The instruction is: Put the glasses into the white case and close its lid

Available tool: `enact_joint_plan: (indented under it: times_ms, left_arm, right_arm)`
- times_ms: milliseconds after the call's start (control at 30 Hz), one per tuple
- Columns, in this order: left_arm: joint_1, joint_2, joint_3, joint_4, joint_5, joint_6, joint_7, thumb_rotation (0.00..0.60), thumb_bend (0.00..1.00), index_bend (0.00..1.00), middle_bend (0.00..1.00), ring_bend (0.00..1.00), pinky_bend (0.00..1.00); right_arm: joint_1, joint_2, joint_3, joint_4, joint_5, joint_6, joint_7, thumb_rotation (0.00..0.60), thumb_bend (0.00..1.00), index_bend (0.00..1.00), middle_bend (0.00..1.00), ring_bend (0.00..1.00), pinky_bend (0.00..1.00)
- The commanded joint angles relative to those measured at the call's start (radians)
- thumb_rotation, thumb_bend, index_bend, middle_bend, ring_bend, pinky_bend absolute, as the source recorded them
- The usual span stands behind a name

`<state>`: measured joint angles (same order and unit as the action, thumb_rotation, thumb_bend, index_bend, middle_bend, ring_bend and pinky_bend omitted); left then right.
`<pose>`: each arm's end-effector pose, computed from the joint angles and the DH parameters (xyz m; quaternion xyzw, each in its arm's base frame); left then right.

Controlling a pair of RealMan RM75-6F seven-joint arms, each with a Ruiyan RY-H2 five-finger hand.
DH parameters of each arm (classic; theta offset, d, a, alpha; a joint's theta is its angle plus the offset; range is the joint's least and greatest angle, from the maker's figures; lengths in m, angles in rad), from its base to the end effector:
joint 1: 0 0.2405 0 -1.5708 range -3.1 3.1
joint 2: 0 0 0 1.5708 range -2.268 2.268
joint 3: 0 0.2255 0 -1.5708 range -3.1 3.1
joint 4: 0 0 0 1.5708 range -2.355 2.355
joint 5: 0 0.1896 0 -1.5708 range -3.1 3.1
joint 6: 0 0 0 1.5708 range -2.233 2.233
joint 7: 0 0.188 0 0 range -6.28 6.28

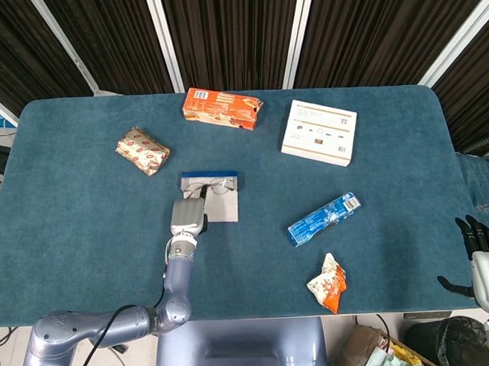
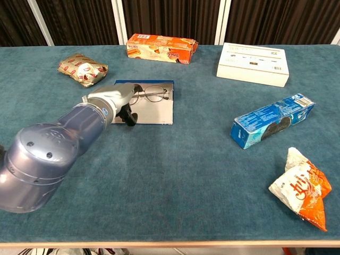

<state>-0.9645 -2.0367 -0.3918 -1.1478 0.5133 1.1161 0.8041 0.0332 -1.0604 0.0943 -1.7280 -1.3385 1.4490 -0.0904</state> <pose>-0.0817 0.3782 -0.0980 -0.6578 -0.4749 -0.2797 0.5133 -0.2949 -0.2111 0.1820 0.5424 -0.4281 0.3389 0.6385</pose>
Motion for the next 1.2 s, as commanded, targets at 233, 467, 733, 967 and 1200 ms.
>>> enact_joint_plan:
  times_ms: [233, 467, 733, 967, 1200]
  left_arm:
    - [-0.018, -0.029, -0.018, 0.053, 0.008, 0.004, 0.01, 0.6, 0.55, 0.0, 0.84, 0.87, 0.85]
    - [-0.013, -0.029, -0.023, 0.054, 0.013, 0.001, 0.01, 0.6, 0.55, 0.0, 0.84, 0.87, 0.85]
    - [0.011, -0.011, -0.002, 0.022, 0.028, 0.003, 0.015, 0.6, 0.55, 0.0, 0.84, 0.87, 0.85]
    - [0.023, -0.001, 0.006, 0.011, 0.032, -0.002, 0.016, 0.6, 0.55, 0.0, 0.84, 0.87, 0.85]
    - [0.028, -0.001, 0.012, 0.006, 0.045, -0.002, 0.015, 0.6, 0.55, 0.0, 0.84, 0.87, 0.85]
  right_arm:
    - [0.0, 0.001, 0.0, -0.002, 0.002, -0.002, 0.002, 0.6, 0.2, 0.05, 0.01, 0.08, 0.16]
    - [0.0, 0.0, 0.0, 0.0, -0.001, 0.0, 0.002, 0.6, 0.2, 0.05, 0.01, 0.08, 0.16]
    - [0.0, -0.002, 0.0, 0.001, -0.001, 0.0, 0.0, 0.6, 0.2, 0.05, 0.01, 0.08, 0.16]
    - [0.0, -0.003, 0.001, 0.001, 0.001, 0.001, -0.001, 0.6, 0.2, 0.05, 0.01, 0.08, 0.16]
    - [-0.001, -0.004, 0.002, 0.001, 0.004, 0.003, -0.006, 0.6, 0.2, 0.05, 0.01, 0.08, 0.16]
